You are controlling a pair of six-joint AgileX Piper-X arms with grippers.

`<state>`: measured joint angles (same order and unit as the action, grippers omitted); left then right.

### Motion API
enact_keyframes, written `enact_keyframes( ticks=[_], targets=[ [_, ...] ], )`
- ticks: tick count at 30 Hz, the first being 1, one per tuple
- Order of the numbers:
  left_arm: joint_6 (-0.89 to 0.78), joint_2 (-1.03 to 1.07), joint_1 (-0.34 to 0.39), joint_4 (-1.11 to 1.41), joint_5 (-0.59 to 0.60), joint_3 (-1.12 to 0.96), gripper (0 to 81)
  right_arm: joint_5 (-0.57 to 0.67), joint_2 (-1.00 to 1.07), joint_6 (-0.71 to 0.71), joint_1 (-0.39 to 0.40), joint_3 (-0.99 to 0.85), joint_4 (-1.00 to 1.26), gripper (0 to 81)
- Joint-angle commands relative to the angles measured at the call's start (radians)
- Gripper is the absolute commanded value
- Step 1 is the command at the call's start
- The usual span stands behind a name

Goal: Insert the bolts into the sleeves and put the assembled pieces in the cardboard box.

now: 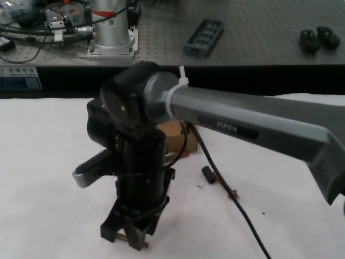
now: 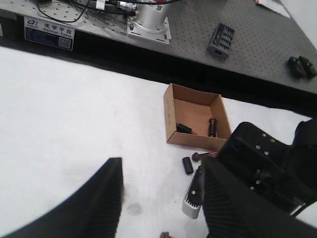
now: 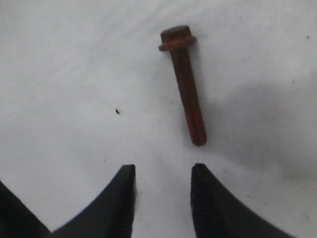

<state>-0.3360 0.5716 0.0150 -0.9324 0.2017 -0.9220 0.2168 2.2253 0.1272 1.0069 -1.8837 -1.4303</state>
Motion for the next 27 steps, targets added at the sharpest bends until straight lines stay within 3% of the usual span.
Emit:
enact_keyframes(
  ticks=[1, 6, 8, 14, 20, 24, 27],
  targets=[
    [-0.207, 0.029, -0.003, 0.013, 0.008, 0.011, 35.6, -0.062, -0.096, 0.009, -0.016, -0.002, -0.048, 22.9],
    [-0.556, 0.114, 0.006, 0.024, 0.256, 0.136, 35.6, -0.192, -0.253, -0.009, -0.08, -0.002, -0.011, 22.3],
    [-0.658, 0.142, 0.022, 0.058, 0.288, 0.196, 35.6, -0.25, -0.312, -0.052, -0.119, -0.002, 0.009, 22.3],
    [-0.936, 0.235, 0.105, 0.254, 0.231, 0.294, 35.6, -0.37, -0.439, -0.161, -0.227, -0.002, 0.037, 22.3],
    [-1.115, 0.407, 0.292, 0.417, 0.182, 0.293, 35.6, -0.399, -0.527, -0.127, -0.289, 0.012, 0.049, 22.3],
    [-1.225, 0.545, 0.413, 0.478, 0.149, 0.293, 35.6, -0.37, -0.591, -0.127, -0.32, 0.137, 0.07, 22.3],
    [-1.276, 0.626, 0.456, 0.524, 0.112, 0.293, 35.6, -0.312, -0.685, -0.112, -0.34, 0.319, 0.205, 22.3]
  ],
)
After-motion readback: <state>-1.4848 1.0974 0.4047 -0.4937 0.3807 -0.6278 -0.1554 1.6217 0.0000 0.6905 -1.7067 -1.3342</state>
